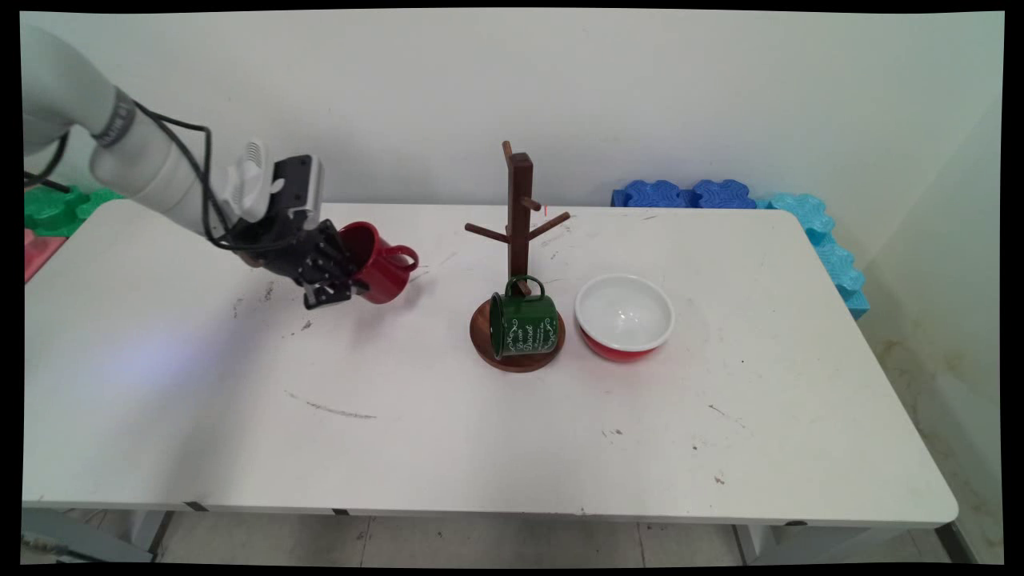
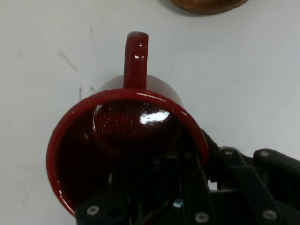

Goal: Place the picked object on the table

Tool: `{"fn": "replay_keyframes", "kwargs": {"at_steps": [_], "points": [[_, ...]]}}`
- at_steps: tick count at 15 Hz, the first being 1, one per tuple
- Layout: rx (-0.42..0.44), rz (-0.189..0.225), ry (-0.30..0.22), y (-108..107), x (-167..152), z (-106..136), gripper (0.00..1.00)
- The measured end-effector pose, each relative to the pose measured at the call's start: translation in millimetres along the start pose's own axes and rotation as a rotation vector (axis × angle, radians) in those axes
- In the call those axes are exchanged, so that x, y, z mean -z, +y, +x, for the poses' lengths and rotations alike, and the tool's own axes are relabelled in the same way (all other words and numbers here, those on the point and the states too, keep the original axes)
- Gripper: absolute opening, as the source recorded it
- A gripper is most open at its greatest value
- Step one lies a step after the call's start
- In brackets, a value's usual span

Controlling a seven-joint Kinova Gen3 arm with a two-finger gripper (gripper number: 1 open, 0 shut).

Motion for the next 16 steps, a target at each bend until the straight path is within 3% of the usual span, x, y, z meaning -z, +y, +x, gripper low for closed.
{"fn": "replay_keyframes", "kwargs": {"at_steps": [16], "points": [[-0.063,-0.024,-0.054,-28.6,-66.3,8.4,0.0]]}}
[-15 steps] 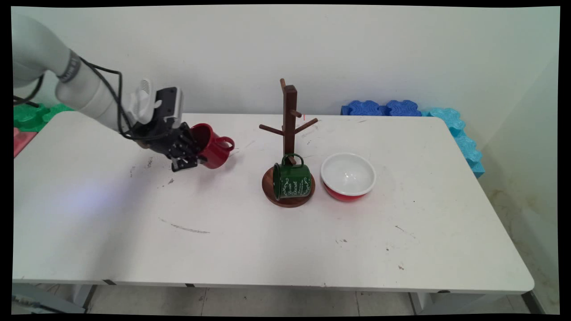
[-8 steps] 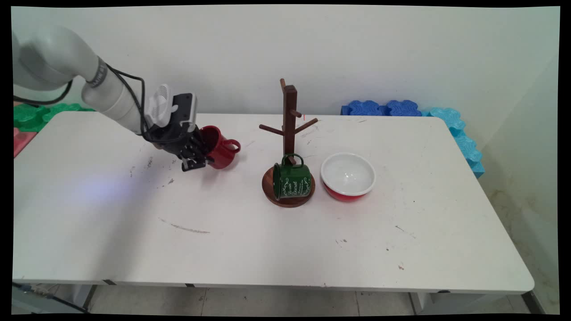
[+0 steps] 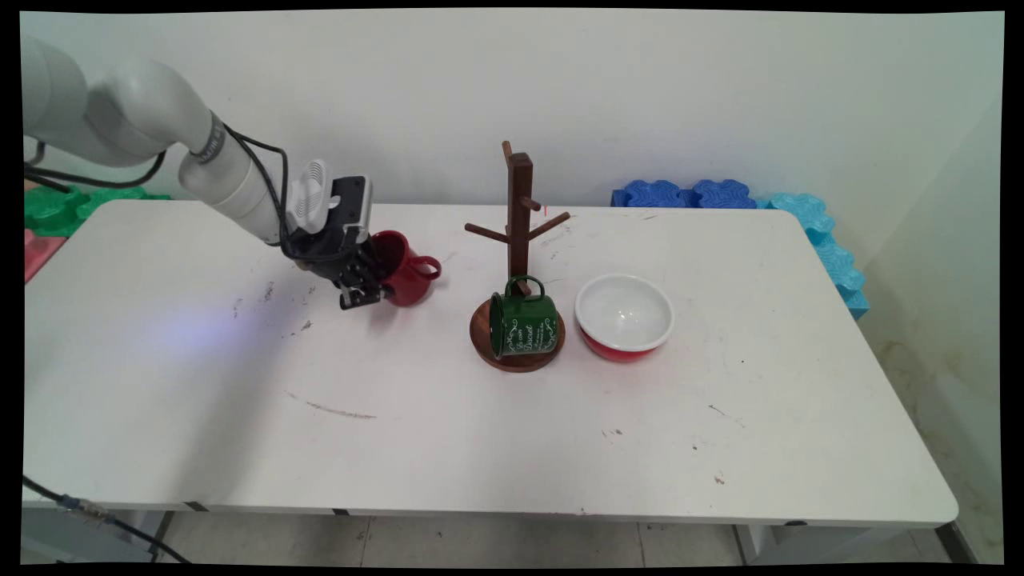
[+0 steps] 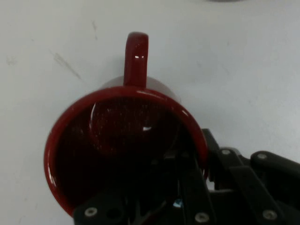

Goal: Place the picked object on the table

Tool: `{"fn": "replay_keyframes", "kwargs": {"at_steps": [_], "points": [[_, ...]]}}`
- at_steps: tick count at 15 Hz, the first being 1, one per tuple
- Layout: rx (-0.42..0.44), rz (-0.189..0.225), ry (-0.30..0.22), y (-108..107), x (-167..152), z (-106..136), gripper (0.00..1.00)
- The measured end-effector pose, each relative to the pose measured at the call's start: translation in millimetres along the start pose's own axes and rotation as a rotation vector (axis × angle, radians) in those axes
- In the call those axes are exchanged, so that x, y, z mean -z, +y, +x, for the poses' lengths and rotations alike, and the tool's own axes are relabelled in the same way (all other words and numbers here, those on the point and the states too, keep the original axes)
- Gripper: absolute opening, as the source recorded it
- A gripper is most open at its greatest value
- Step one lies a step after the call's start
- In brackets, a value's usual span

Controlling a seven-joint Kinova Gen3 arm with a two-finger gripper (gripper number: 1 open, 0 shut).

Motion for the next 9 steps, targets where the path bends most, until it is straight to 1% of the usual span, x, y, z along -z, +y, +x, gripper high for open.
{"fn": "replay_keyframes", "kwargs": {"at_steps": [1,9], "points": [[-0.003,-0.002,-0.001,-0.8,-2.3,0.5,1.0],[-0.025,-0.012,0.003,-3.6,-12.8,3.6,1.0]]}}
